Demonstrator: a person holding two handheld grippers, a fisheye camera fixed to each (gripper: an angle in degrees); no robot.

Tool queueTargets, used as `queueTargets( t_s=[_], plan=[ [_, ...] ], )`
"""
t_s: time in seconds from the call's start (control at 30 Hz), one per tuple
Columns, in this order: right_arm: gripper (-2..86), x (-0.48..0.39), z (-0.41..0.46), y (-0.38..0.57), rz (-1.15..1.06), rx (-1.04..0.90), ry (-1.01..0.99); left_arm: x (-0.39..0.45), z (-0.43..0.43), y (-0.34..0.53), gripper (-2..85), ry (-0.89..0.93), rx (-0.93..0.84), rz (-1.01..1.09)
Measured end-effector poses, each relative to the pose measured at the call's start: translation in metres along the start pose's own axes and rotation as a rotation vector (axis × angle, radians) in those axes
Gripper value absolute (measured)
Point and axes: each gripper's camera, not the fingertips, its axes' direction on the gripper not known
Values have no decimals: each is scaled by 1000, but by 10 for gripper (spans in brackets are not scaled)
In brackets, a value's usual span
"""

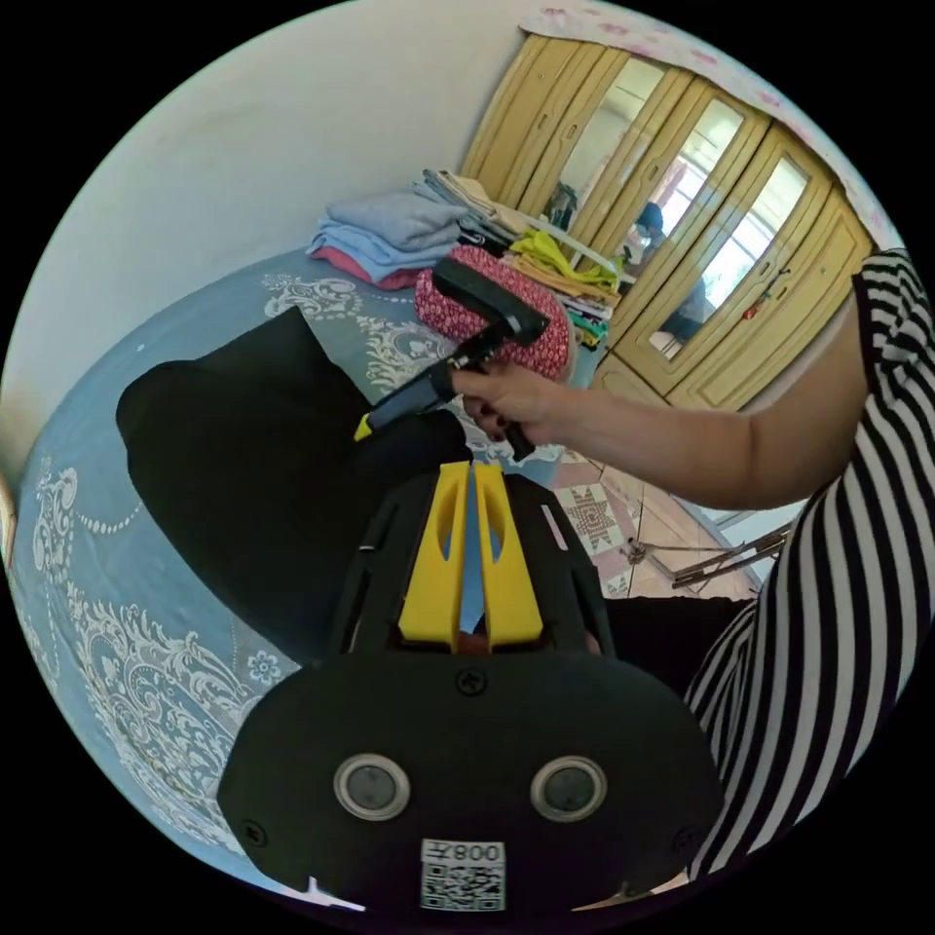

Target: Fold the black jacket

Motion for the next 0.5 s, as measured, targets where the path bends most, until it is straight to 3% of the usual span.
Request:
queueTargets(
  t_s=[0.13,0.23,0.4,0.5],
  plan=[
    [1,6,4,8,-16,-10,25,-79,2,15,3,-66,11,-276],
    [1,6,-3,13,-8,9,16,-121,26,27,1,58,-41,-394],
    [1,-36,-34,37,-146,127,15,-127,-7,9,1,45,27,-330],
    [1,-46,-18,51,-193,50,19,-146,-29,-4,1,34,131,-323]
  ],
)
